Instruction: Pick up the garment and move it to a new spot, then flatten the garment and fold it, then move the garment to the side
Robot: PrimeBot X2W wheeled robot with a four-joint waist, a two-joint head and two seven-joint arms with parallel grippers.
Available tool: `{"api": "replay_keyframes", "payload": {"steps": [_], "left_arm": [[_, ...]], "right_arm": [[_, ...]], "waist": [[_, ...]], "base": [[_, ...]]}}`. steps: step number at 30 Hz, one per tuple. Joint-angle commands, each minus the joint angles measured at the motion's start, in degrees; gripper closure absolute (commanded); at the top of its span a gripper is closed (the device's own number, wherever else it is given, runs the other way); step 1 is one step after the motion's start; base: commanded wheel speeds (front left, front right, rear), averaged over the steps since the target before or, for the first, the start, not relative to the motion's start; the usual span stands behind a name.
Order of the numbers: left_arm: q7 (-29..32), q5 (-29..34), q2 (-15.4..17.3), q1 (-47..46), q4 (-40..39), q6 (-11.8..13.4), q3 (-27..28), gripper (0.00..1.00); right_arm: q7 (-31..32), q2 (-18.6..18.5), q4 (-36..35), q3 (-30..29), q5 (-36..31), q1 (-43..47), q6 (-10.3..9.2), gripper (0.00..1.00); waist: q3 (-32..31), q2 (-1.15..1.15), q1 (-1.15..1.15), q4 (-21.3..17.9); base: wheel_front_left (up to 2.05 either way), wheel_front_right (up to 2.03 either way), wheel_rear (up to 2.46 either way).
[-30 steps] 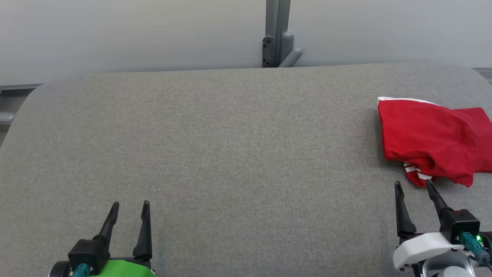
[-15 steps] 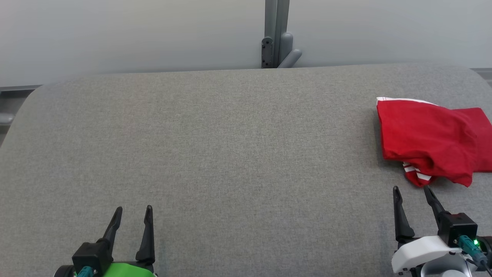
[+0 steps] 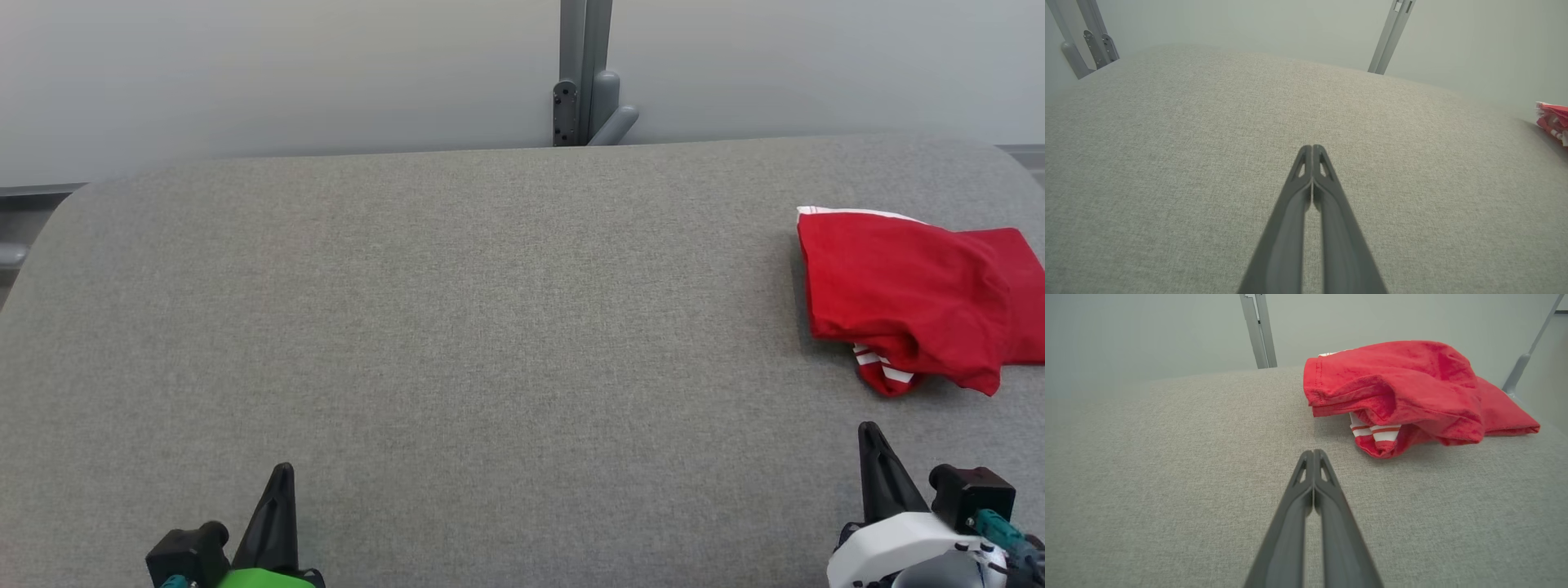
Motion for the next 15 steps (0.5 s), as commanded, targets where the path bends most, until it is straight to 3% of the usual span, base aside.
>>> {"api": "replay_keyframes", "payload": {"steps": [1,15], "left_arm": [[0.9,-4.1,0.0,-1.2,-1.0,0.0,0.7,1.00],[4.4,-17.8,-0.2,-2.8,-1.7,-0.1,2.2,1.00]], "right_arm": [[0.9,-0.4,-0.8,-0.2,4.6,-1.4,-0.01,1.00],[4.1,-0.5,-1.9,0.5,20.6,-2.2,-0.02,1.00]], "waist": [[0.0,0.00,0.00,-0.1],[-0.2,0.00,0.00,-0.3]], "base": [[0.00,0.00,0.00],[0.00,0.00,0.00]]}}
